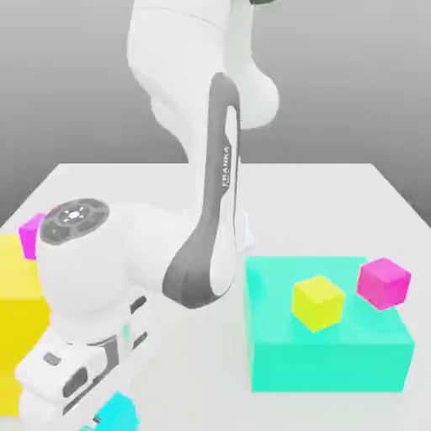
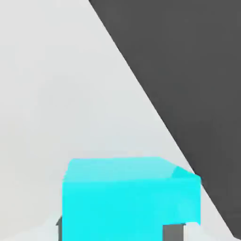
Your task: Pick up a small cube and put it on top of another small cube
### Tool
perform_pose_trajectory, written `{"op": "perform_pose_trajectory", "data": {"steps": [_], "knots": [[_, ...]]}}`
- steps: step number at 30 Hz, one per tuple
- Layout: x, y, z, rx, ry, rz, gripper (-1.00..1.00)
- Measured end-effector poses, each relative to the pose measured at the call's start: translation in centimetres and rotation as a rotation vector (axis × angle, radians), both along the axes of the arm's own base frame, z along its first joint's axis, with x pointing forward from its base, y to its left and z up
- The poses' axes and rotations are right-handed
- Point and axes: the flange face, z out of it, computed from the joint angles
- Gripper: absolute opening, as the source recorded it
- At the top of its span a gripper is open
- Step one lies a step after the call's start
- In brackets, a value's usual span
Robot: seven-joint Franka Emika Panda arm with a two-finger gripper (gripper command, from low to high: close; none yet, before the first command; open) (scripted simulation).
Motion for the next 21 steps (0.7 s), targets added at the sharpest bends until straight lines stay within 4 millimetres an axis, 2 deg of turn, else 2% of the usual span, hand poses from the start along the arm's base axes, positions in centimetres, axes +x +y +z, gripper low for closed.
{"op": "perform_pose_trajectory", "data": {"steps": [1,2,5,9,11,13,15,20,21], "knots": [[0.3,0.8,0.4,0.003,0.003,0.031,-1.0],[0.7,2.7,0.7,0.015,0.008,0.07,-1.0],[1.1,10.0,2.1,0.063,0.025,0.196,-1.0],[-0.6,20.1,5.1,0.106,0.047,0.357,-1.0],[-2.3,24.9,7.0,0.112,0.054,0.443,-1.0],[-4.9,30.6,8.9,0.106,0.057,0.555,-1.0],[-8.0,35.3,10.9,0.09,0.053,0.658,-1.0],[-15.0,41.1,15.8,0.01,0.003,0.813,-1.0],[-16.3,41.6,16.5,-0.004,-0.007,0.825,-1.0]]}}
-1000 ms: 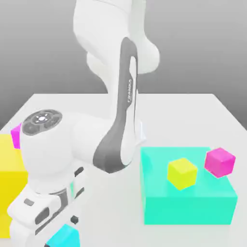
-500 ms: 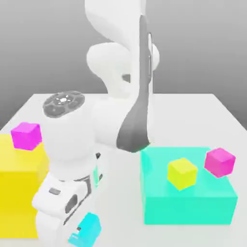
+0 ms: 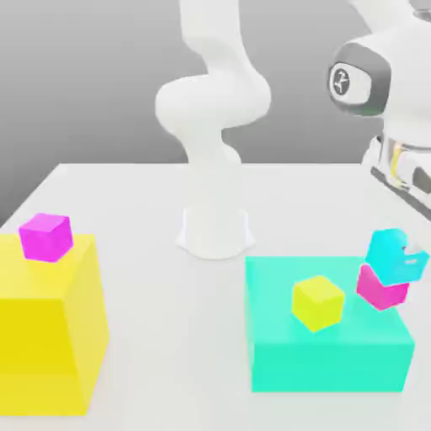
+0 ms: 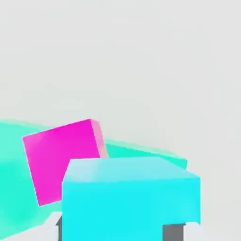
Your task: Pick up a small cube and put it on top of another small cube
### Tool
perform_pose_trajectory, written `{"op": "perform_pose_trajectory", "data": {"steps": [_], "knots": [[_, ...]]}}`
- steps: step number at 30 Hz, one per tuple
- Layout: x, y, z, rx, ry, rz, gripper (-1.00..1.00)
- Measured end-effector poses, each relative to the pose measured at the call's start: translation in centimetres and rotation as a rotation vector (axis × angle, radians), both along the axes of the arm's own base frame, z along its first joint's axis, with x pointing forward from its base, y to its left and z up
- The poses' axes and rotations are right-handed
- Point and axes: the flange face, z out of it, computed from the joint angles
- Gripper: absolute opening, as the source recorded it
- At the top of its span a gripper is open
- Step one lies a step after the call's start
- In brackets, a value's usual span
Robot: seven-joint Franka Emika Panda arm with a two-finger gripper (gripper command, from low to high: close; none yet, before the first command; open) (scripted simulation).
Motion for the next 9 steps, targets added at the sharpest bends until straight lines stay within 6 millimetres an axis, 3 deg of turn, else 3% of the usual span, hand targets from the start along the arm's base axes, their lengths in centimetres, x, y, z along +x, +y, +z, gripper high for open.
{"op": "perform_pose_trajectory", "data": {"steps": [2,6,7,9], "knots": [[-0.7,-0.7,-0.2,0.001,0.006,-0.046,-1.0],[-0.8,-1.0,-4.9,0.002,0.009,-0.067,-1.0],[-0.9,-1.1,-5.8,0.002,0.009,-0.068,1.0],[-0.9,-1.1,-5.8,0.002,0.01,-0.068,1.0]]}}
